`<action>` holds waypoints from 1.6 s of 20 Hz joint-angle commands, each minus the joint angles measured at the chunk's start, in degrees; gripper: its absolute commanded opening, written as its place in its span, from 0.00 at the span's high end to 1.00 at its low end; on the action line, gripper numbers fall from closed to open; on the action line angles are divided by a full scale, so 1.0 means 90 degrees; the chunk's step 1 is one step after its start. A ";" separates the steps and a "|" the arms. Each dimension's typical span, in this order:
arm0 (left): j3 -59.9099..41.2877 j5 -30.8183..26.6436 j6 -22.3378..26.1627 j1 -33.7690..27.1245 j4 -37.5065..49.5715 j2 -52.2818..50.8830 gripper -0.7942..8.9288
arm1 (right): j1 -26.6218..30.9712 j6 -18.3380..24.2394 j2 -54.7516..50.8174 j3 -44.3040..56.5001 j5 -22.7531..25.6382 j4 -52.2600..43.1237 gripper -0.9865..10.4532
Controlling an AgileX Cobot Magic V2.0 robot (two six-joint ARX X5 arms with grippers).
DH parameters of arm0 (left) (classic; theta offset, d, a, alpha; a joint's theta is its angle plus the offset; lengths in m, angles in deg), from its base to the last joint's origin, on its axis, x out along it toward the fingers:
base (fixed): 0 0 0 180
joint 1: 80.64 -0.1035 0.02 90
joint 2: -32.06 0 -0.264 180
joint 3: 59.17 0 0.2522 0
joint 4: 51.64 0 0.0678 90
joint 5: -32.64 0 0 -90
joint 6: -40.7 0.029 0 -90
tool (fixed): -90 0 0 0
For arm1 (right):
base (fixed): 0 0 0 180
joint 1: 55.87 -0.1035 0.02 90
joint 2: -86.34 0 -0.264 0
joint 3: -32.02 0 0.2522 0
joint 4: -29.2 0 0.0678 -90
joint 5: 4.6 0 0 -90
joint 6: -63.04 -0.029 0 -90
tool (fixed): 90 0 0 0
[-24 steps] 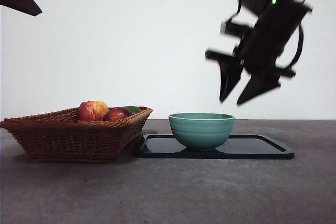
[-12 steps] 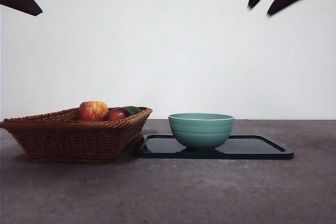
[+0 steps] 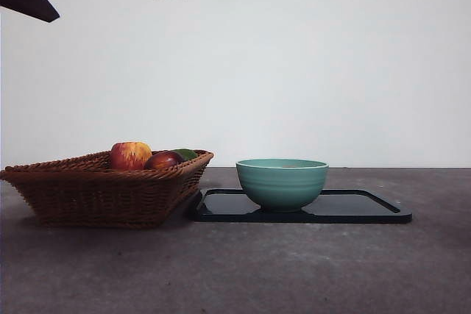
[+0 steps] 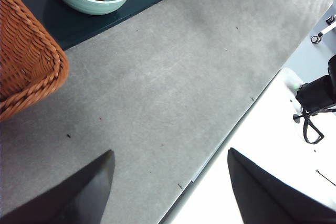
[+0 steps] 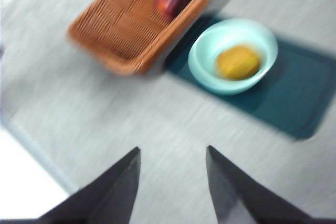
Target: Pick up the wifruite, put it on the bowl, pick up the plate, put it on desk
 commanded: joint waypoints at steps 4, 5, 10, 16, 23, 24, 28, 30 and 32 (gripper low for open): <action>0.0061 0.0032 0.0080 0.0032 0.0036 0.0032 0.57 | -0.0189 0.0049 -0.0199 0.0775 -0.0449 -0.0046 0.74; 0.0061 0.0032 0.0080 0.0032 0.0039 0.0032 0.56 | -0.0194 0.0049 -0.0221 0.0879 -0.0493 -0.0046 0.74; 0.0061 0.0032 0.0080 0.0032 0.0036 0.0032 0.56 | -0.0194 0.0046 -0.0226 0.0942 -0.0559 -0.0095 0.74; 0.0061 0.0032 0.0080 0.0032 0.0039 0.0032 0.56 | -0.0194 0.0049 -0.0223 0.0942 -0.0559 -0.0095 0.74; 0.0061 0.0032 0.0080 0.0032 0.0041 0.0032 0.57 | -0.0194 0.0049 -0.0223 0.0942 -0.0559 -0.0095 0.74; 0.0061 0.0032 0.0080 0.0032 0.0046 0.0032 0.57 | -0.0194 0.0049 -0.0223 0.0942 -0.0559 -0.0095 0.74; 0.0066 0.0027 -0.0206 0.0034 0.0369 0.0036 0.57 | -0.0194 0.0049 -0.0223 0.0940 -0.0559 -0.0095 0.74; 0.0102 0.0022 -0.0537 0.0039 0.0816 0.0063 0.56 | -0.0194 0.0049 -0.0223 0.0940 -0.0559 -0.0095 0.74; 0.0172 -0.0085 -0.0743 0.0107 0.1256 0.0163 0.56 | -0.0192 0.0049 -0.0223 0.0940 -0.0559 -0.0095 0.74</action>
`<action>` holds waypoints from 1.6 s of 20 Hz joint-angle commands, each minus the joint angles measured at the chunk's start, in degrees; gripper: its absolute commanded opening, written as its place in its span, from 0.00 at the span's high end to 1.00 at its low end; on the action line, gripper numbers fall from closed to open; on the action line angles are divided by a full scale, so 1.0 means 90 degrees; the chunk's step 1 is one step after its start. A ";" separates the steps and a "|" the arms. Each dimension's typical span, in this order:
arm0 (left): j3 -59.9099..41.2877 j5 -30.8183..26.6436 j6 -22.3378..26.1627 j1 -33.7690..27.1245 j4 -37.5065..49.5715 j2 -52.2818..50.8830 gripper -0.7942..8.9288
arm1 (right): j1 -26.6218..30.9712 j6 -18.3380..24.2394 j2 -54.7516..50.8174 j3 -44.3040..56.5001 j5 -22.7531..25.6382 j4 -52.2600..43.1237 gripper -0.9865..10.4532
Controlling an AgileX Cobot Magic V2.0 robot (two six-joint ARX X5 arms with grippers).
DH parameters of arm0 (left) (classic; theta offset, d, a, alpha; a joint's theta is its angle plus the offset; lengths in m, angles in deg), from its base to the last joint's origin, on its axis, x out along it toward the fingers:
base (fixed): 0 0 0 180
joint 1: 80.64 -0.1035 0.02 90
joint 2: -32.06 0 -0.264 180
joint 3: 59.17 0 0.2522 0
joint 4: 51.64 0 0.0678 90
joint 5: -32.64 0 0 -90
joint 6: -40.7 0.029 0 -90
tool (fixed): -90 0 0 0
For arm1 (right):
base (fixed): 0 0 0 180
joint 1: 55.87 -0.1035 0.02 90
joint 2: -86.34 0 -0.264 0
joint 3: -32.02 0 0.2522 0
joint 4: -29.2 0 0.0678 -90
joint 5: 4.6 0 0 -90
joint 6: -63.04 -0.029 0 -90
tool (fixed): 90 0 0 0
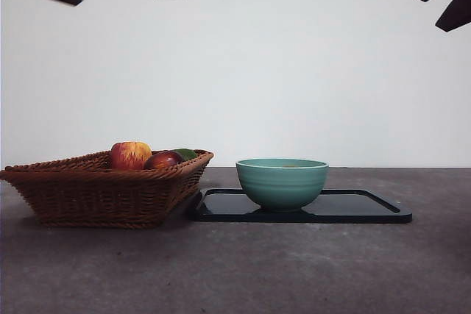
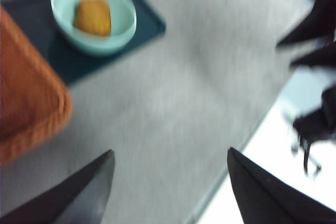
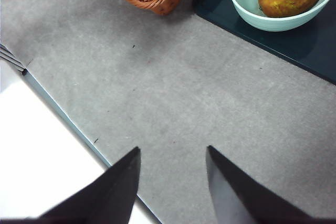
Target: Pick up the wifruite, put it on the bowl, pick up the plate, put it on desk
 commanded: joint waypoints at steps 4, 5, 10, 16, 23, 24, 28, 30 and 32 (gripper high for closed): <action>0.0682 -0.0469 -0.0386 0.0267 0.0622 0.0835 0.56 | -0.0044 0.0049 0.0024 -0.0068 -0.0017 -0.0061 0.74; 0.0886 -0.0556 -0.0386 0.0308 0.0656 0.1103 0.56 | -0.0044 0.0049 0.0024 -0.0068 -0.0017 -0.0061 0.74; 0.2154 -0.0648 -0.0311 0.0471 0.0937 0.2701 0.57 | -0.0044 0.0007 0.0010 -0.0092 -0.0017 -0.0058 0.74; 0.3818 -0.0947 -0.0070 0.0719 0.0942 0.4728 0.57 | -0.0044 -0.0534 -0.0386 -0.0131 -0.0012 -0.0058 0.74; 0.5003 -0.1744 0.0316 0.1047 0.0957 0.6506 0.57 | -0.0044 -0.1112 -0.1137 -0.0134 -0.0015 -0.0019 0.74; 0.5083 -0.1887 0.0384 0.1086 0.1008 0.6688 0.57 | -0.0044 -0.1151 -0.1226 -0.0134 -0.0012 0.0010 0.74; 0.5226 -0.2283 0.0542 0.1207 0.1226 0.7281 0.57 | -0.0044 -0.1246 -0.1447 -0.0134 -0.0010 0.0323 0.74; 0.5236 -0.2419 0.0651 0.1243 0.1270 0.7516 0.57 | -0.0044 -0.1246 -0.1486 -0.0134 -0.0005 0.0461 0.74; 0.5236 -0.2504 0.0678 0.1268 0.1290 0.7713 0.57 | -0.0044 -0.1243 -0.1494 -0.0134 -0.0005 0.0556 0.74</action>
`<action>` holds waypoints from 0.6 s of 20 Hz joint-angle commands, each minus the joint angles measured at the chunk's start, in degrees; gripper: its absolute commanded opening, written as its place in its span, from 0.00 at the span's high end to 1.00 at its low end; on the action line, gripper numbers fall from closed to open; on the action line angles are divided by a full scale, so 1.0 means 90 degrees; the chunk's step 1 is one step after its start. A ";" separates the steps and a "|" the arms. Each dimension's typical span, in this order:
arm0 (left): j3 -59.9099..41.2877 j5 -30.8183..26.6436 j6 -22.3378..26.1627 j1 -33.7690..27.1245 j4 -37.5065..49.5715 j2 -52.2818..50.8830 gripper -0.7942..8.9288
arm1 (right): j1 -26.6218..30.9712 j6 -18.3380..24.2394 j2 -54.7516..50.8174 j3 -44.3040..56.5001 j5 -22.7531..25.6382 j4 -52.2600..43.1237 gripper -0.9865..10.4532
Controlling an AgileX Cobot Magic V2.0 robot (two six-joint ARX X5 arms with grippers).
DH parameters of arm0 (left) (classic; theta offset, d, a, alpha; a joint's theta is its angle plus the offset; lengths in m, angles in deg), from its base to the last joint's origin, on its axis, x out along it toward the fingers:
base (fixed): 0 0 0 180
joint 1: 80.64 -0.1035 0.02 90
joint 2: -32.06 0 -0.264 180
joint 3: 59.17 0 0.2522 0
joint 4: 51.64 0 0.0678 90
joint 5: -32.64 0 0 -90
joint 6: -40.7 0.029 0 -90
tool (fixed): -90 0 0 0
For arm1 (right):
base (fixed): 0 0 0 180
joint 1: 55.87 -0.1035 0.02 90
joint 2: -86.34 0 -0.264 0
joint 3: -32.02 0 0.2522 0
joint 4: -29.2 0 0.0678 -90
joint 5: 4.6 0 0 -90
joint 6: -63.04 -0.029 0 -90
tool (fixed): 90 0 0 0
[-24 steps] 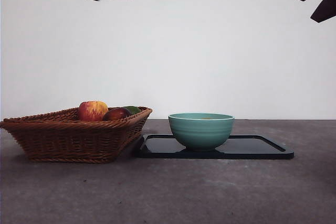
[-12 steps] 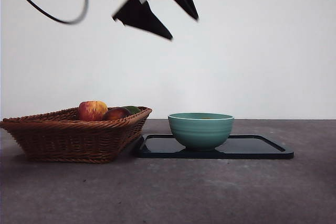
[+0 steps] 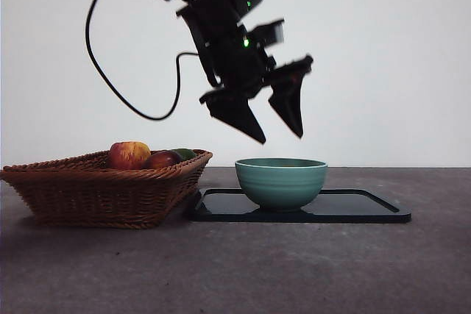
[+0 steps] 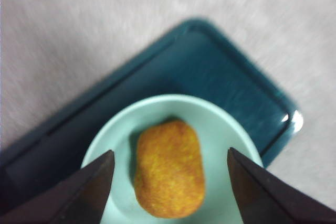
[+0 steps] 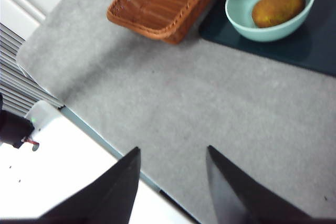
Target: Pick up the wifruite, put it on the bowl, pick up the plate, put it on desk
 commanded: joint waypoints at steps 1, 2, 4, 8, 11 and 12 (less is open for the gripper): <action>0.0199 -0.0100 0.0138 0.0112 0.0078 0.0296 0.57 | -0.0044 -0.0063 0.0002 -0.0109 -0.0007 0.0017 0.74; 0.0199 -0.0102 0.0192 0.0131 0.0104 0.0369 0.57 | -0.0044 -0.0066 0.0002 -0.0109 -0.0010 0.0017 0.74; 0.0199 -0.0124 0.0243 0.0170 0.0124 0.0459 0.57 | -0.0044 -0.0066 0.0002 -0.0109 -0.0010 0.0022 0.74; 0.0199 -0.0146 0.0245 0.0253 0.0129 0.0678 0.57 | -0.0044 -0.0063 0.0002 -0.0109 -0.0012 0.0085 0.74; 0.0199 -0.0345 0.0253 0.0323 0.0141 0.0775 0.57 | -0.0044 -0.0063 -0.0032 -0.0109 -0.0012 0.0143 0.74; 0.0199 -0.0461 0.0289 0.0345 0.0143 0.0780 0.57 | -0.0044 -0.0063 -0.0032 -0.0109 -0.0012 0.0165 0.74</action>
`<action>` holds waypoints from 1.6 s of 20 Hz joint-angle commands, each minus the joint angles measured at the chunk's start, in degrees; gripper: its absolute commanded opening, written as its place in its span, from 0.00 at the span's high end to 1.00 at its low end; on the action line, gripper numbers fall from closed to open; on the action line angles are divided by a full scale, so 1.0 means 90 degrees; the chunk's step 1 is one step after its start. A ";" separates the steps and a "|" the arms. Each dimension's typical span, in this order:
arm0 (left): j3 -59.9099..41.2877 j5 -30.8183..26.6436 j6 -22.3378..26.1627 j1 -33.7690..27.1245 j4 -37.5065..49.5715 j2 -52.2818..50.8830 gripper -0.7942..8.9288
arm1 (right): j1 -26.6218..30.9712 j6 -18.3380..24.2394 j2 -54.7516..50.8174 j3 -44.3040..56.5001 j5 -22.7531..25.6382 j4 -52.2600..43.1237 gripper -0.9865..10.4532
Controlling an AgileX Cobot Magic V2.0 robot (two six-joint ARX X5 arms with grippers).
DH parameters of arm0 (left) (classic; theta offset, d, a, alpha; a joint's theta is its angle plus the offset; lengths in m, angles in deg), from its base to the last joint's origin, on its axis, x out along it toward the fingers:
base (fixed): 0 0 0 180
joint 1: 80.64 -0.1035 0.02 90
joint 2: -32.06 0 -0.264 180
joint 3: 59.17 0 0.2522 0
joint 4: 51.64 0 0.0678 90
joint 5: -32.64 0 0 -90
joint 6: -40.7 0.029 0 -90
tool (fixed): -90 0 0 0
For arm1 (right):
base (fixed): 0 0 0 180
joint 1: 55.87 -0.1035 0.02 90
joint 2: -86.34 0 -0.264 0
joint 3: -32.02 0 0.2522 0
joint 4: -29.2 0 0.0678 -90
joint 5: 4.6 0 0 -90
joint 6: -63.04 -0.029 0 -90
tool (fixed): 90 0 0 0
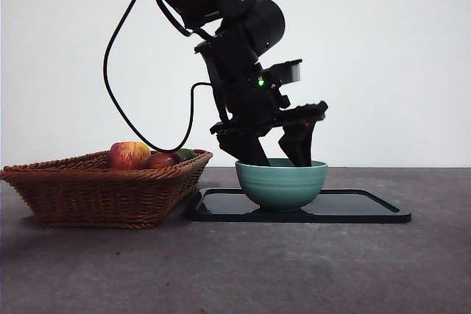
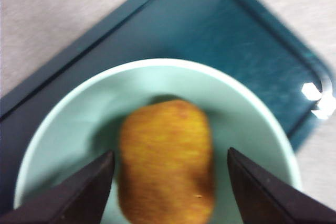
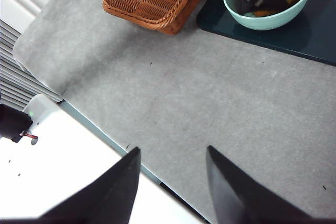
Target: Pick up the wifruite, put it on the bowl, pick up the plate, put it on desk
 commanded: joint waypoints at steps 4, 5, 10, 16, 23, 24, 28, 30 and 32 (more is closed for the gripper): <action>0.0199 -0.0100 0.0109 0.0095 0.0056 0.0185 0.57 | -0.0044 -0.0061 0.0005 -0.0107 -0.0010 0.0027 0.74; 0.0199 -0.0100 0.0107 0.0097 0.0053 0.0194 0.57 | -0.0044 -0.0058 0.0005 -0.0107 -0.0010 0.0032 0.74; 0.0199 -0.0104 0.0107 0.0100 -0.0056 0.0277 0.58 | -0.0044 -0.0041 0.0005 -0.0107 -0.0012 0.0032 0.74; 0.0214 -0.0104 0.0107 0.0100 -0.0053 0.0282 0.70 | -0.0044 -0.0027 0.0005 -0.0107 -0.0010 0.0034 0.74; 0.0848 -0.0100 -0.0022 0.0080 -0.0665 -0.0223 0.70 | -0.0044 0.0087 0.0005 -0.0107 0.0000 0.0032 0.74; 0.0848 -0.0100 -0.0153 0.0080 -0.0704 -0.0476 0.70 | -0.0044 0.0090 0.0005 -0.0107 0.0015 0.0032 0.74; 0.0848 -0.0100 -0.0551 0.0010 -0.1044 -0.1751 0.70 | -0.0044 0.0112 0.0005 -0.0107 0.0039 0.0027 0.74; 0.0848 -0.0112 -0.0743 -0.0070 -0.1387 -0.2470 0.70 | -0.0044 0.0136 0.0005 -0.0107 0.0051 0.0024 0.74; 0.0848 -0.0214 -0.0940 -0.0206 -0.1756 -0.3101 0.70 | -0.0044 0.0141 0.0005 -0.0107 0.0197 0.0024 0.74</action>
